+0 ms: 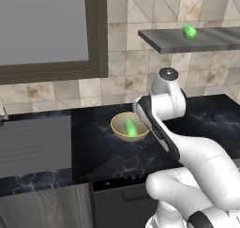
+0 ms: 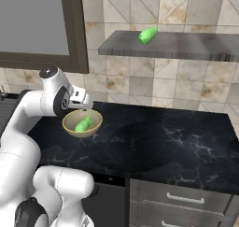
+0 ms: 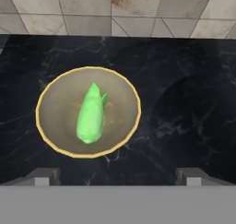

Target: Pick the corns from the cabinet and place them in one bowl. Pick the avocado from the sink and place it in the other bowl.

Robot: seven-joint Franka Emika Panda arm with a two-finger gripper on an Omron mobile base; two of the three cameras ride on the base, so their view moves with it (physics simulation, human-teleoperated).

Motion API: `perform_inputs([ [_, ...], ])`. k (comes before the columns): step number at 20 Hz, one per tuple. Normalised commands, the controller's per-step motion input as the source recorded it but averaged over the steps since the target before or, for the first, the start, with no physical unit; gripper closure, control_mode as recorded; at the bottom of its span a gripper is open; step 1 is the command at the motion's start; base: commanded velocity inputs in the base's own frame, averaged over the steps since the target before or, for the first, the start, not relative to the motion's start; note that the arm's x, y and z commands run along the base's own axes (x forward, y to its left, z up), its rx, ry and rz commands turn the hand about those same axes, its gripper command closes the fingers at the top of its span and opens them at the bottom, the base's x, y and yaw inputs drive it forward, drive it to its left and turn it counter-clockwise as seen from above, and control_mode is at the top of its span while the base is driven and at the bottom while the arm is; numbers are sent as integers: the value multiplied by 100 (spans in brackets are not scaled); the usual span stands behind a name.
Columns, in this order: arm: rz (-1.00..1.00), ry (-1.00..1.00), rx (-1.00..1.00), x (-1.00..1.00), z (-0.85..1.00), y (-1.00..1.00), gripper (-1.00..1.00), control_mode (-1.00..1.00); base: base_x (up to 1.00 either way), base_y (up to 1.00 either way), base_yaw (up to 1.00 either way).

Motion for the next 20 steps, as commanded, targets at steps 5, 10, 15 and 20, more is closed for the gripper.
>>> perform_inputs([
  [5,-8,11,0,-27,44,-40,-100,-100,0,0,0],
  [10,-21,3,0,-28,20,-50,-100,-100,0,0,0],
  [15,-23,-10,-3,-18,24,-38,-100,-100,0,0,0],
  [20,-15,-27,-7,-15,32,-27,-100,-100,0,0,0],
])
